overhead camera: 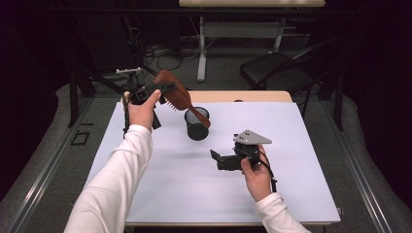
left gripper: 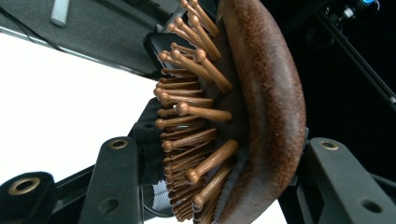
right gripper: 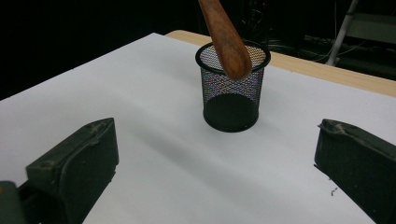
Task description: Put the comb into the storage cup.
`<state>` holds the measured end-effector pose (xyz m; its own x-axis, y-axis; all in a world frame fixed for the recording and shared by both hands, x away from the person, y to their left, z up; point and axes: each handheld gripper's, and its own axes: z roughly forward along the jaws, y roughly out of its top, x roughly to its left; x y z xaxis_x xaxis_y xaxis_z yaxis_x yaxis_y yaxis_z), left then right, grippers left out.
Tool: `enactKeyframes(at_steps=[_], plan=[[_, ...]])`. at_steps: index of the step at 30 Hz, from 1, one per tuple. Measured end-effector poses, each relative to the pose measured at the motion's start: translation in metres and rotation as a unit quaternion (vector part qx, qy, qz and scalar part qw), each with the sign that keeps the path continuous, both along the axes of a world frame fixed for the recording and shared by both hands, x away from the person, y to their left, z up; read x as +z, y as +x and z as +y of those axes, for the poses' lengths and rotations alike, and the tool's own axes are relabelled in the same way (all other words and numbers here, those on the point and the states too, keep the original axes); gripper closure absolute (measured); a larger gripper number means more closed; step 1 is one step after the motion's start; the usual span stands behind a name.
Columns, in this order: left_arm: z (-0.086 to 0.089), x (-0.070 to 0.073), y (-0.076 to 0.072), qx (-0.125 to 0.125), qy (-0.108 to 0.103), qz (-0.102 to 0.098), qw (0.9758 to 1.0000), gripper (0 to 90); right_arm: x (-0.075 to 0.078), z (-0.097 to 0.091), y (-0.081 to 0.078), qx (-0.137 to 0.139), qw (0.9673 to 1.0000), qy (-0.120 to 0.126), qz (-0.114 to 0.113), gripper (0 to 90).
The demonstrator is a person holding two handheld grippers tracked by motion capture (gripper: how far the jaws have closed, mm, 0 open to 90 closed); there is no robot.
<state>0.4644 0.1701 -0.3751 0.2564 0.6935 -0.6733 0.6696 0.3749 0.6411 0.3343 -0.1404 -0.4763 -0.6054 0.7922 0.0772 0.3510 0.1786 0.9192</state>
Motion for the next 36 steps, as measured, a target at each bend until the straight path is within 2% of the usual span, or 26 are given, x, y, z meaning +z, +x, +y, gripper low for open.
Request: enactKeyframes(at_steps=[14,19,36], plan=[[0.011,-0.001,0.007,0.036,0.0,-0.002,0.9994,49.6,-0.001,0.001,0.0,0.003,1.0,-0.001,0.005,0.0],[0.014,0.001,0.008,0.049,0.0,-0.008,0.9988,49.6,-0.002,0.002,0.0,0.005,1.0,-0.004,0.005,0.0],[0.011,0.003,0.008,0.065,0.014,-0.028,0.9974,49.6,-0.001,0.001,0.0,0.006,1.0,0.0,0.006,0.0]])
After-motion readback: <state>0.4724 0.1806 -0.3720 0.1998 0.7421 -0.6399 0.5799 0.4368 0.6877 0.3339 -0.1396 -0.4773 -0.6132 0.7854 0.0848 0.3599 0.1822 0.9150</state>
